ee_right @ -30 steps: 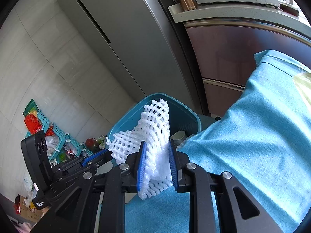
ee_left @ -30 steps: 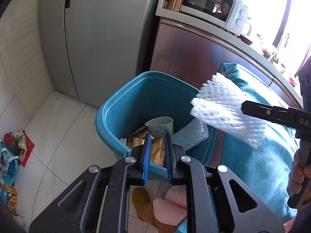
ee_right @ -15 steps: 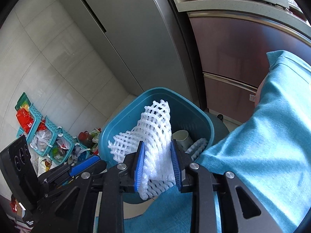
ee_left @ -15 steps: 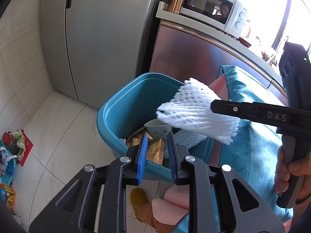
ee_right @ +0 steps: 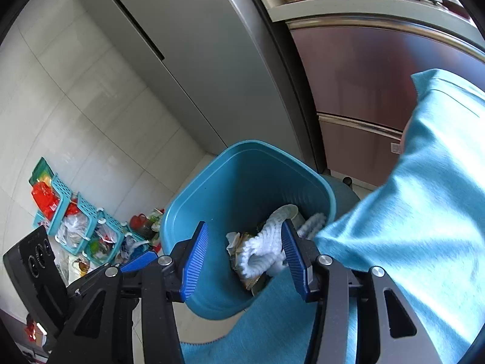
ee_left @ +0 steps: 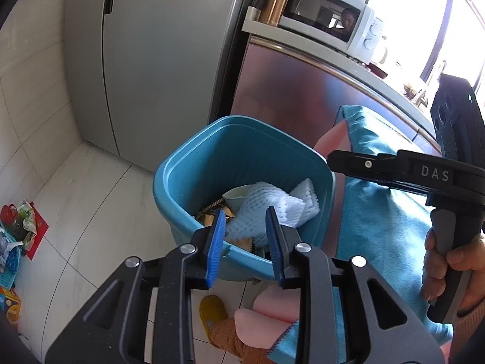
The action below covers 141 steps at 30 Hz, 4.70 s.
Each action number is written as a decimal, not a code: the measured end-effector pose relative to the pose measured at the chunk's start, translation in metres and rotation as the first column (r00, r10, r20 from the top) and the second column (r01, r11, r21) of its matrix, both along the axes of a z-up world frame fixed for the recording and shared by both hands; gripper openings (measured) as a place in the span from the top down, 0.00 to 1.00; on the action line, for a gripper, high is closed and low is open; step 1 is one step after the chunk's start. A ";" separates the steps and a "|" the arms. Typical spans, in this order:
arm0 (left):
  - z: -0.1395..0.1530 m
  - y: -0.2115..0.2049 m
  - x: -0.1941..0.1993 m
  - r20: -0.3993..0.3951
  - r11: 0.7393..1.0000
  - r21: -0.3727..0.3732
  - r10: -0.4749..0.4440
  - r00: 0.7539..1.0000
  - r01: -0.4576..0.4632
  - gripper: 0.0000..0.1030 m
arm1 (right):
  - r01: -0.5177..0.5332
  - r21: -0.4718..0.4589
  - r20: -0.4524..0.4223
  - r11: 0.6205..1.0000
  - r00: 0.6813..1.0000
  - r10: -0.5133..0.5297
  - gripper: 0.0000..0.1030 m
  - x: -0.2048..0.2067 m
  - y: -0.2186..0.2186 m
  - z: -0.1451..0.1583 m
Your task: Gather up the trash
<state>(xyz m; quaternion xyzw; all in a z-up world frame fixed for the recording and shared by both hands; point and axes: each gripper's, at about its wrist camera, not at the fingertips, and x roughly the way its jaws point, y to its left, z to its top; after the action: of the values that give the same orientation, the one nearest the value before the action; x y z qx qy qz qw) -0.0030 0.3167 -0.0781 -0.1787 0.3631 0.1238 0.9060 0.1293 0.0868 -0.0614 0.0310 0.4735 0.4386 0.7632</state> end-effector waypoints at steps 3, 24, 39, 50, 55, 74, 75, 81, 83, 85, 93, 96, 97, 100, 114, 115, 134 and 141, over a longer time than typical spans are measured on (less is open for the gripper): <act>0.007 -0.006 -0.005 0.032 1.000 0.001 -0.021 0.999 0.021 0.66 | 0.014 0.027 0.015 1.000 1.000 -0.014 0.52 -0.006 -0.020 0.006; 0.083 -0.139 -0.025 0.325 0.965 0.175 -0.245 0.913 0.197 0.05 | 0.396 0.168 0.490 0.903 0.761 -0.425 0.07 -0.124 -0.222 0.077; 0.102 -0.228 -0.030 0.401 0.935 0.273 -0.326 0.856 0.229 0.05 | 0.615 0.216 0.600 0.759 0.529 -0.600 0.07 -0.169 -0.302 0.077; 0.107 -0.255 -0.044 0.437 0.915 0.337 -0.359 0.825 0.220 0.05 | 0.657 0.238 0.642 0.715 0.446 -0.624 0.07 -0.192 -0.316 0.075; 0.107 -0.262 -0.047 0.441 0.908 0.358 -0.371 0.817 0.219 0.05 | 0.670 0.238 0.642 0.704 0.435 -0.631 0.07 -0.196 -0.323 0.073; 0.106 -0.269 -0.051 0.442 0.902 0.380 -0.373 0.816 0.207 0.05 | 0.669 0.245 0.643 0.702 0.430 -0.634 0.07 -0.200 -0.330 0.074; 0.105 -0.269 -0.050 0.443 0.901 0.381 -0.373 0.815 0.206 0.05 | 0.669 0.247 0.643 0.701 0.429 -0.635 0.07 -0.200 -0.330 0.074; 0.104 -0.269 -0.051 0.443 0.904 0.377 -0.368 0.817 0.202 0.05 | 0.670 0.246 0.641 0.700 0.429 -0.636 0.07 -0.200 -0.330 0.075; 0.103 -0.268 -0.051 0.443 0.905 0.375 -0.365 0.819 0.200 0.05 | 0.671 0.246 0.641 0.700 0.429 -0.637 0.07 -0.200 -0.329 0.075; 0.103 -0.267 -0.052 0.442 0.906 0.374 -0.364 0.820 0.200 0.05 | 0.671 0.247 0.640 0.699 0.429 -0.637 0.07 -0.200 -0.329 0.075; 0.103 -0.267 -0.053 0.441 0.905 0.374 -0.365 0.820 0.202 0.05 | 0.675 0.245 0.638 0.696 0.429 -0.640 0.07 -0.201 -0.328 0.074; 0.102 -0.267 -0.053 0.440 0.904 0.376 -0.365 0.820 0.201 0.05 | 0.675 0.246 0.636 0.695 0.429 -0.642 0.07 -0.202 -0.328 0.074; 0.102 -0.266 -0.054 0.440 0.905 0.376 -0.365 0.820 0.201 0.05 | 0.677 0.245 0.637 0.694 0.427 -0.642 0.07 -0.202 -0.328 0.074; 0.102 -0.266 -0.053 0.438 0.904 0.377 -0.364 0.822 0.200 0.05 | 0.678 0.245 0.634 0.693 0.428 -0.644 0.07 -0.201 -0.329 0.073; 0.101 -0.267 -0.053 0.437 0.906 0.376 -0.359 0.824 0.196 0.05 | 0.681 0.246 0.629 0.690 0.429 -0.648 0.07 -0.198 -0.330 0.072; 0.100 -0.266 -0.053 0.437 0.906 0.376 -0.359 0.825 0.195 0.05 | 0.682 0.246 0.629 0.689 0.428 -0.649 0.07 -0.198 -0.329 0.072; 0.098 -0.266 -0.051 0.432 0.908 0.375 -0.349 0.831 0.186 0.05 | 0.680 0.248 0.623 0.690 0.433 -0.652 0.07 -0.197 -0.331 0.070; 0.098 -0.266 -0.050 0.433 0.909 0.376 -0.345 0.833 0.182 0.05 | 0.680 0.249 0.623 0.690 0.433 -0.652 0.07 -0.197 -0.331 0.070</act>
<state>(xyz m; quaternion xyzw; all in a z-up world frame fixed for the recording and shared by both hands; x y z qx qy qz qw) -0.0534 0.0507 0.0197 -0.0027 0.1180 0.0037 0.9930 -0.0678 -0.2443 0.0083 0.0400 0.1235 0.0727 0.9889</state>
